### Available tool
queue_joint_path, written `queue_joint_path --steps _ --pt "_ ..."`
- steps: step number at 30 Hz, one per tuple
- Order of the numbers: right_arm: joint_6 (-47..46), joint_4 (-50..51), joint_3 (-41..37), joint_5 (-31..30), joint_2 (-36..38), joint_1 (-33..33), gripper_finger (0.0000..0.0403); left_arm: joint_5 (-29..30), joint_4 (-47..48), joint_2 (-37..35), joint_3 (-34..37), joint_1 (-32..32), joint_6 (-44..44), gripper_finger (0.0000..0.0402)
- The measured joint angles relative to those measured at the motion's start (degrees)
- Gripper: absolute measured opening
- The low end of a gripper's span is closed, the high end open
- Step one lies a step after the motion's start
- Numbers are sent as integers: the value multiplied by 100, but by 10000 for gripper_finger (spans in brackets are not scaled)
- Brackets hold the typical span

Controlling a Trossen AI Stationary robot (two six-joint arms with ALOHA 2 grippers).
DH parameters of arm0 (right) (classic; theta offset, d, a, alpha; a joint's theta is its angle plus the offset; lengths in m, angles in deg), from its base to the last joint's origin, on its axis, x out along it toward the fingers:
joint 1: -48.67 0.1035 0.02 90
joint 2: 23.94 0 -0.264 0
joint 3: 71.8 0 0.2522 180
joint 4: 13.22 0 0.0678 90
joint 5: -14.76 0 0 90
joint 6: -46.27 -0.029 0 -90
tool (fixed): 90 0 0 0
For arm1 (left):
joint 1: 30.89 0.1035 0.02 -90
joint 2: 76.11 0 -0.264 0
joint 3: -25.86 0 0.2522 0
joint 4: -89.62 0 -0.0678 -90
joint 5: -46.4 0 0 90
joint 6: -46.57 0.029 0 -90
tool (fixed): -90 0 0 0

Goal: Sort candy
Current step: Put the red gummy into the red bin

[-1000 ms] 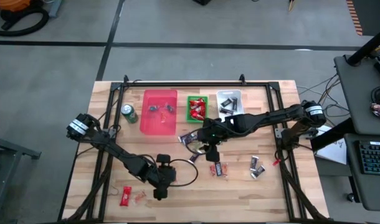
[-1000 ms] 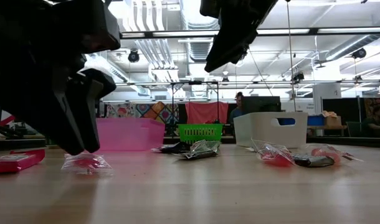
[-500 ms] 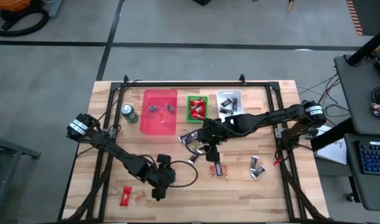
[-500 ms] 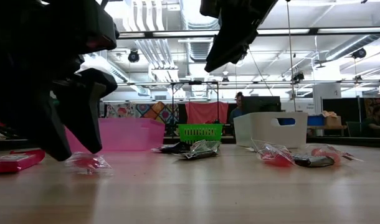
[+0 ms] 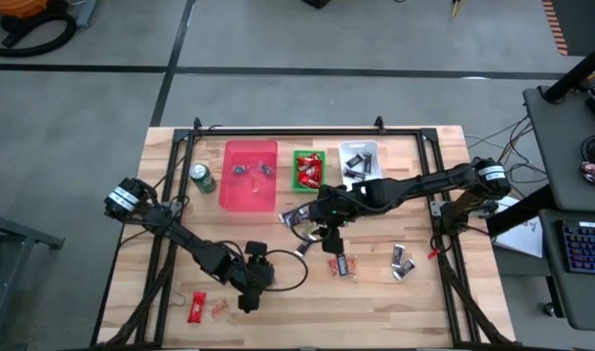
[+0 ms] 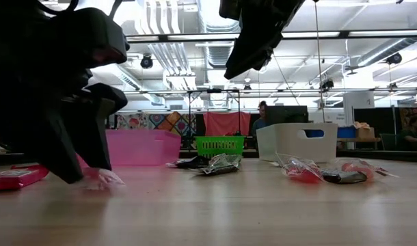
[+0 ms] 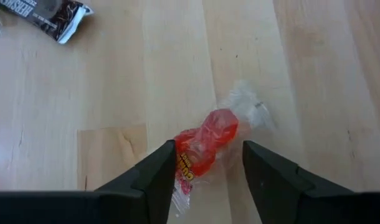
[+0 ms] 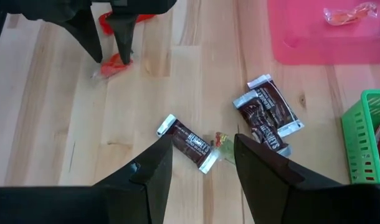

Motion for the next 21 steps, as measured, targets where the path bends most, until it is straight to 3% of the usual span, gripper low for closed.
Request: queue_joint_path --steps 4,12,17,21 --pt "-17 4 0 1 -2 69 162 1 -191 0 94 6 1 126" --pt "-154 301 0 1 -2 332 162 -23 -186 -80 72 4 7 14" --pt "-391 632 -2 -1 -2 562 162 88 -64 -222 -27 4 111 12" --pt "-600 1008 -2 -1 -2 789 162 596 850 -449 -285 4 131 4"
